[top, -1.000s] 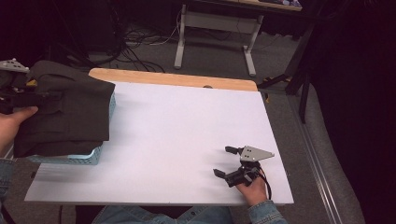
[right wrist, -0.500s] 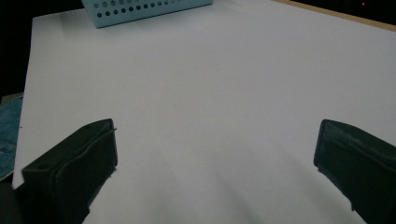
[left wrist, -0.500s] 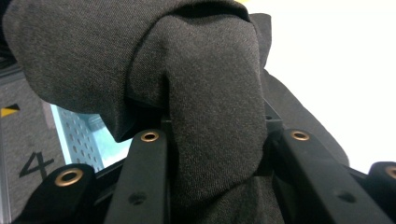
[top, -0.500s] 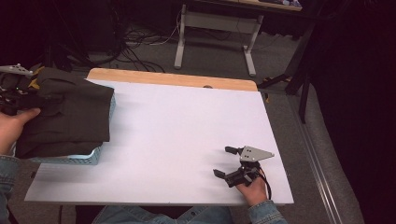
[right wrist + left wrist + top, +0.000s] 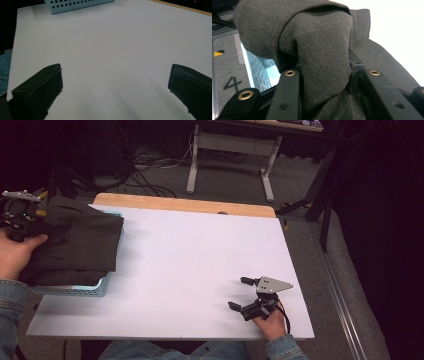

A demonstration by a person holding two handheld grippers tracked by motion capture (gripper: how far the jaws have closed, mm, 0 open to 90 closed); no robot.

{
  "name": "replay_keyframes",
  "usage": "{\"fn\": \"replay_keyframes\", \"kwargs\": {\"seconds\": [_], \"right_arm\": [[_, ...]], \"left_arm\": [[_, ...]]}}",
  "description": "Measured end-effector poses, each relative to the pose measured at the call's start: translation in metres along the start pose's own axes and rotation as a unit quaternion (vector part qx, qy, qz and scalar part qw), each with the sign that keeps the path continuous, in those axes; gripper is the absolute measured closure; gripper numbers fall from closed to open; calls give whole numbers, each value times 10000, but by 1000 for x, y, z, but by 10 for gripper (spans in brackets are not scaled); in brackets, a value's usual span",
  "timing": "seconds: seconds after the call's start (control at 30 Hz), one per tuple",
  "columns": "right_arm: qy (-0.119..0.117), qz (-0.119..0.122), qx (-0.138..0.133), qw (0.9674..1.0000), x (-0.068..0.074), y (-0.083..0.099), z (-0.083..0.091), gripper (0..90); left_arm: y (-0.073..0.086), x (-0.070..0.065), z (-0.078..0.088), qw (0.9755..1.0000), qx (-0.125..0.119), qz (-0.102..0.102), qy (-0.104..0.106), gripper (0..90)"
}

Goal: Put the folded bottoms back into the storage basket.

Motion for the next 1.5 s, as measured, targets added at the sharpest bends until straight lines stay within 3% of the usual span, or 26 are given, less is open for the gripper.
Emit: {"fn": "replay_keyframes", "kwargs": {"seconds": [0.57, 0.77, 1.07, 1.23, 1.47, 1.5], "right_arm": [[7, 12, 26, 10000, 0, 0, -1, 4], [5, 12, 29, 10000, 0, 0, -1, 4], [-5, -6, 35, 10000, 0, 0, -1, 4], [-8, -15, 35, 10000, 0, 0, -1, 4], [-13, -19, 43, 10000, 0, 0, -1, 4], [-14, -19, 42, 10000, 0, 0, -1, 4]], "left_arm": [[2, 15, -21, 9995, 121, 291, -17, 614], [9, 25, -30, 9982, 239, 543, 72, 614], [13, 30, -38, 9973, 400, 617, -16, 601], [16, 32, -38, 9964, 538, 636, -179, 541], [20, 36, -40, 9950, 660, 606, -430, 366], [22, 38, -37, 9945, 606, 646, -554, 346]]}}
Point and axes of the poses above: each handheld gripper's, and its own axes: z roughly backward along the jaws, y roughly out of its underside, x roughly to its left, the point moved 1 cm from there along -z, roughly forward along the jaws, and after that the axes turned 15 degrees about x, right-handed, at the moved point
